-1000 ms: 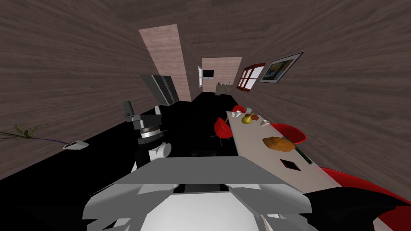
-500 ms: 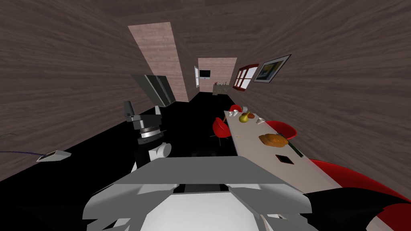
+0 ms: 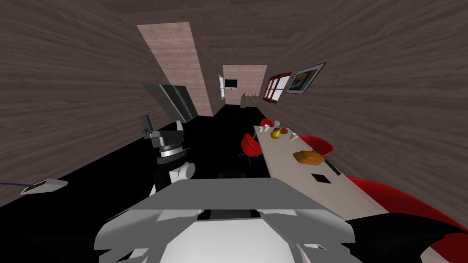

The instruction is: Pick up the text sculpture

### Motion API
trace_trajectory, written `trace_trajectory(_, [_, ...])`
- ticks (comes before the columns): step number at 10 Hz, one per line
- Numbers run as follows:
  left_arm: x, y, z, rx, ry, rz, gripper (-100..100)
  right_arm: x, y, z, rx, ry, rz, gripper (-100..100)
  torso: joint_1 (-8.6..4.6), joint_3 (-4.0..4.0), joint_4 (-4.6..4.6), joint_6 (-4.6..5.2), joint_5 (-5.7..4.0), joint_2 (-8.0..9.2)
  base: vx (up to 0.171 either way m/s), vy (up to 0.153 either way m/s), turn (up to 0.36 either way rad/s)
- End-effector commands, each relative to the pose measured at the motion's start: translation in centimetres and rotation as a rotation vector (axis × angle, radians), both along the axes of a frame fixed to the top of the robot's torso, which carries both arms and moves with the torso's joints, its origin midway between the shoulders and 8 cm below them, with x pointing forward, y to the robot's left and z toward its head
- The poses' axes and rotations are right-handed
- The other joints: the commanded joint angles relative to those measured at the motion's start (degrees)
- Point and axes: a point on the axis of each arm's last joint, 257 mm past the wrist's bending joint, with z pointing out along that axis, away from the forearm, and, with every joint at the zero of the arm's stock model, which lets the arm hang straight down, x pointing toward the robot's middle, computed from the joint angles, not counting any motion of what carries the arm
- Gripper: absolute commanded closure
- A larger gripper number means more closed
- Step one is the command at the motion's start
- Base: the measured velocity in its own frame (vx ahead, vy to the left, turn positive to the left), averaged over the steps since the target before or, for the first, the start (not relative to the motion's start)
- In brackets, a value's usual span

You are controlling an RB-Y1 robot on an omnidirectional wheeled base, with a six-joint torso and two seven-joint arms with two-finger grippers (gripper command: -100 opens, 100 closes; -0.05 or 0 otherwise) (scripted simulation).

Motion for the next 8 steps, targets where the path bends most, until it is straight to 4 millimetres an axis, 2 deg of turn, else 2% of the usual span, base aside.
trace_trajectory(1, [0.0, 0.0, 0.0, 0.0, 0.0, 0.0, 0, 2.5, -2.1, 0.8, -0.019, -0.029, -0.009, 100, 0.0, 0.0, 0.0, 0.0, 0.0, 0.0, 0.042, 0.023, -0.287])
trace_trajectory(3, [0.0, 0.0, 0.0, 0.0, 0.0, 0.0, 0, 2.0, -2.3, 0.8, -0.023, -0.008, 0.02, 100, 0.12, -0.09, -0.03, 0.09, 0.02, -0.15, 0.045, 0.026, -0.205])
trace_trajectory(5, [0.0, 0.0, 0.0, 0.0, 0.0, 0.0, 0, 1.1, -2.2, 0.8, -0.021, 0.027, 0.063, 100, 0.06, -0.04, -0.01, 0.0, 0.04, -0.06, 0.0, 0.001, 0.031])
trace_trajectory(6, [0.0, 0.0, 0.0, 0.0, 0.0, 0.0, 0, 3.9, -4.4, 1.7, -0.046, -0.011, 0.037, 100, 0.03, -0.02, -0.03, 0.05, 0.05, -0.02, 0.045, 0.017, -0.373])
trace_trajectory(7, [0.0, 0.0, 0.0, 0.0, 0.0, 0.0, 0, 3.6, -4.7, 1.8, -0.051, 0.005, 0.046, 100, 0.12, -0.09, -0.05, 0.13, 0.09, -0.14, 0.058, 0.038, -0.306])
trace_trajectory(8, [0.0, 0.0, 0.0, 0.0, 0.0, 0.0, 0, 3.1, -4.7, 1.7, -0.052, 0.025, 0.073, 100, 0.2, -0.11, -0.06, 0.13, 0.12, -0.17, 0.024, 0.025, -0.029])
